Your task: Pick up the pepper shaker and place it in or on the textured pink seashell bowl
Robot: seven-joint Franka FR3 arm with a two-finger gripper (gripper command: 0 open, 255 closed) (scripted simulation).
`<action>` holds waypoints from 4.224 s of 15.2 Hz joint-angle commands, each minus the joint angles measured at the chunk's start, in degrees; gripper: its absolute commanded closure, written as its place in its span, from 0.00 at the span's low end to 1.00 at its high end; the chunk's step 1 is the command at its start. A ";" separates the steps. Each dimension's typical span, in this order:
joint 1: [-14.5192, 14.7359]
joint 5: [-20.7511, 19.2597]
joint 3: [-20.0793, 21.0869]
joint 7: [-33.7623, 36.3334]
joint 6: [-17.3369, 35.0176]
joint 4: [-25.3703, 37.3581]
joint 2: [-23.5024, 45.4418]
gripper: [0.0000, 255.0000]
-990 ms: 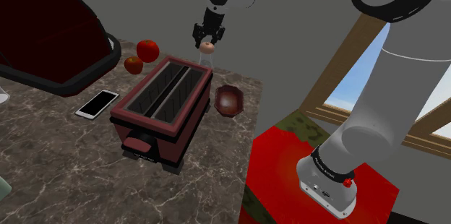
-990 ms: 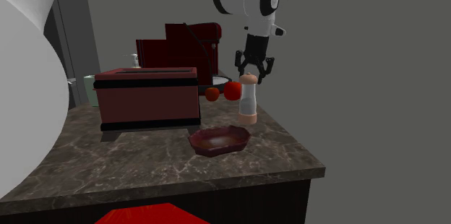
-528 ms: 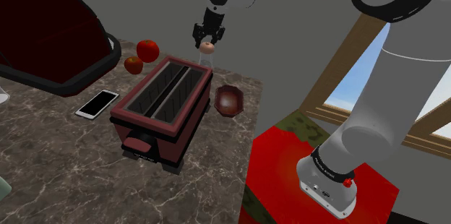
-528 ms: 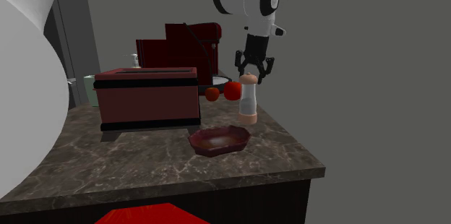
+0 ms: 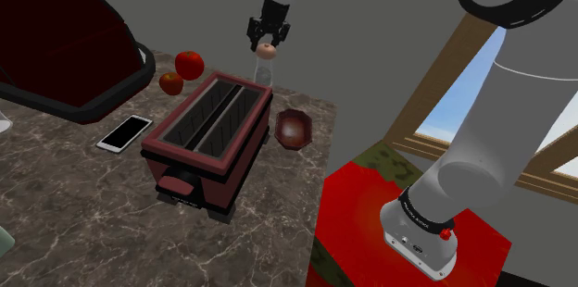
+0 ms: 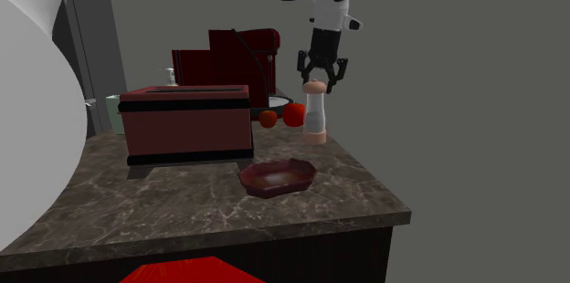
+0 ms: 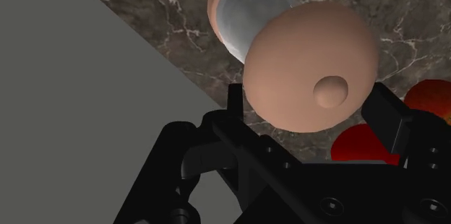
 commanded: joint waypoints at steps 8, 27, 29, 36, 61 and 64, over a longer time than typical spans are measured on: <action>-0.05 -0.41 -0.08 1.06 -6.11 4.50 -1.68 1.00; 0.44 1.16 0.37 2.86 -13.35 -15.66 -29.33 1.00; 0.62 1.42 0.43 3.22 -14.69 -18.57 -33.64 1.00; 0.91 1.92 0.62 3.21 -13.51 -24.67 -38.59 1.00; 1.52 3.83 1.39 0.15 4.32 -39.43 -35.33 1.00; 1.52 3.83 1.39 0.15 4.32 -39.43 -35.33 1.00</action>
